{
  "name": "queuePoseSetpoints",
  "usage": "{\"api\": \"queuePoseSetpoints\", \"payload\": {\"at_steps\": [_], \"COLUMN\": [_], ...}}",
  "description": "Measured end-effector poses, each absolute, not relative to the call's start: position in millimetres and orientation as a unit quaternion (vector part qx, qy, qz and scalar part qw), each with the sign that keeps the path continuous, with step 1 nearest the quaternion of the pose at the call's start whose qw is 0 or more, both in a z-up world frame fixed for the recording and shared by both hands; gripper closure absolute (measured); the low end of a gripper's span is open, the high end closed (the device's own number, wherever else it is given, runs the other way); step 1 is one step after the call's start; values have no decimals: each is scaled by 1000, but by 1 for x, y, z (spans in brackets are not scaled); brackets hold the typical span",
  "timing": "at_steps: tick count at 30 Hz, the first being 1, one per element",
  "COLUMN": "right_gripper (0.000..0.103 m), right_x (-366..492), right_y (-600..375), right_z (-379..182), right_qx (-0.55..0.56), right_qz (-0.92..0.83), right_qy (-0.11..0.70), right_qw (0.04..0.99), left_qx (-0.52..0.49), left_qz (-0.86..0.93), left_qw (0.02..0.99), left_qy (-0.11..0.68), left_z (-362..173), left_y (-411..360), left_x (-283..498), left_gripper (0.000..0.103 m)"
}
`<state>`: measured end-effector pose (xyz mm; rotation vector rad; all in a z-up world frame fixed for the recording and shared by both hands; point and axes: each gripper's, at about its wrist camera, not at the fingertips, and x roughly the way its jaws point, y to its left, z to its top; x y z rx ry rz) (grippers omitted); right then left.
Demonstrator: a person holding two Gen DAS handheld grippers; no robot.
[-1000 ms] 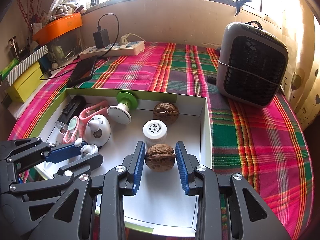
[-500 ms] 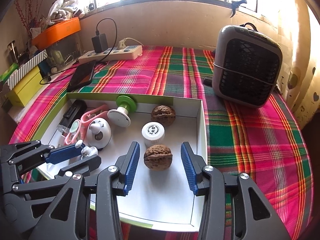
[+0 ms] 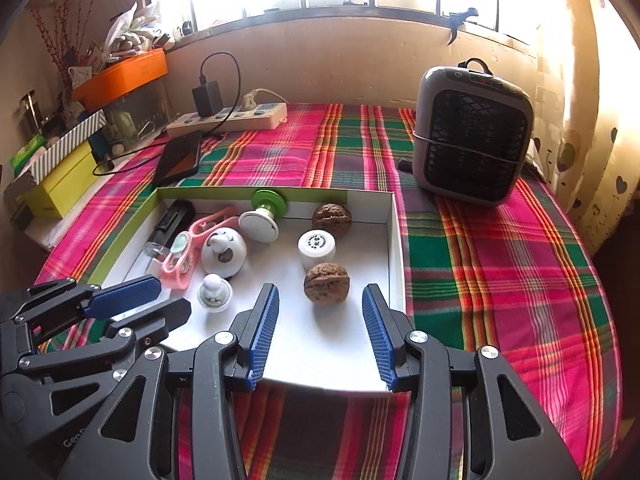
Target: Organize objects
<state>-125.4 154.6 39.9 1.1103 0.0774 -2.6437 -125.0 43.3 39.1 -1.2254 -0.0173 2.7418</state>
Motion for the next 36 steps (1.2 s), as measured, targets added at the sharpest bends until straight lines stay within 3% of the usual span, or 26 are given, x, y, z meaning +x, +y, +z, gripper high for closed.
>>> {"api": "queuePoseSetpoints", "payload": {"at_steps": [12,36], "right_gripper": [58,58], "right_x": [-78,-36], "right_y": [152,155], "right_z": [44,9], "right_qx": [377,414], "right_qz": [-915,-902], "right_qy": [22,29], "right_qw": [141,117], "left_qx": [-388,-425], "left_qz": [920,905], "left_qw": [46,-4], "left_qy": [-10,-4], "left_z": [49,7], "left_y": [34,31], "left_x": [-74,-32], "left_gripper": [75,75]}}
